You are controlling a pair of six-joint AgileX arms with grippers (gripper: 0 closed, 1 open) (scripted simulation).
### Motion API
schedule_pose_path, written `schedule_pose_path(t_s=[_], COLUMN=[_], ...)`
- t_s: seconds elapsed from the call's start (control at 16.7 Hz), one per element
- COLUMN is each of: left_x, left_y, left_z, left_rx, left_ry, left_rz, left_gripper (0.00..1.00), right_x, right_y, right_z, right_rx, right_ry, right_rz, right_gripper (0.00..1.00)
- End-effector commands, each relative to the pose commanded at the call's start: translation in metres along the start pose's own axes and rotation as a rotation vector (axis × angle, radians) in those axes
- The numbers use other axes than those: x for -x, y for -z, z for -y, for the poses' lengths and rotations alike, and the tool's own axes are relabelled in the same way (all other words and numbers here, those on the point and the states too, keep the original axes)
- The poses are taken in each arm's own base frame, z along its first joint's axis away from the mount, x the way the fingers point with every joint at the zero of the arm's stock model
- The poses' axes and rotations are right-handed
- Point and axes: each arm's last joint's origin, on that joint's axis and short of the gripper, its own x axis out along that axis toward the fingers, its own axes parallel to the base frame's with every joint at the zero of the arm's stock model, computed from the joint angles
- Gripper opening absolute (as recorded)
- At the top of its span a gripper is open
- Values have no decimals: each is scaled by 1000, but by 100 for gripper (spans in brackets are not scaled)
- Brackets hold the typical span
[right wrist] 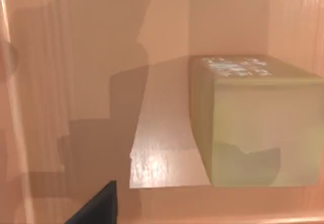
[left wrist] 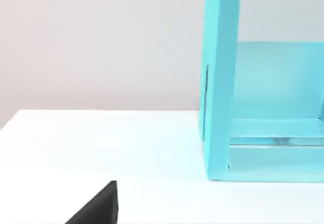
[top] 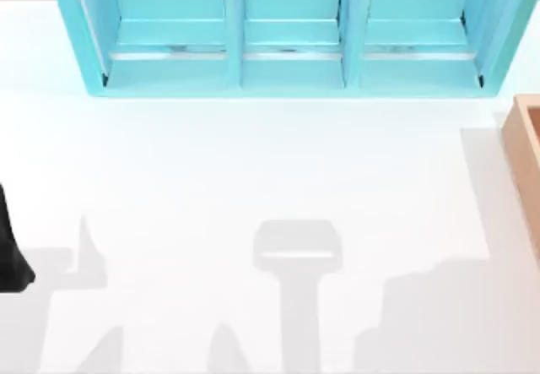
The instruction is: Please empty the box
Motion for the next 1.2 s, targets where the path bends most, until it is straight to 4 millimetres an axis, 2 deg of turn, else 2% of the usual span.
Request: schedule_pose_path(t_s=[0.24,0.72,0.84,1.2], left_x=[0,0,0,0], left_y=[0,0,0,0], left_z=[0,0,0,0], left_rx=[0,0,0,0], left_ry=[0,0,0,0], left_rz=[0,0,0,0], left_gripper=[100,100,100,100], right_x=[-5,-10,-26,-91], right_y=[-19,-21,-20,-13], right_z=[17,17,17,16], right_rx=[-3,-2,-4,-3], right_ry=[-37,-42,-44,-37], right_rz=[-119,-132,-138,-120], right_gripper=[100,100,100,100])
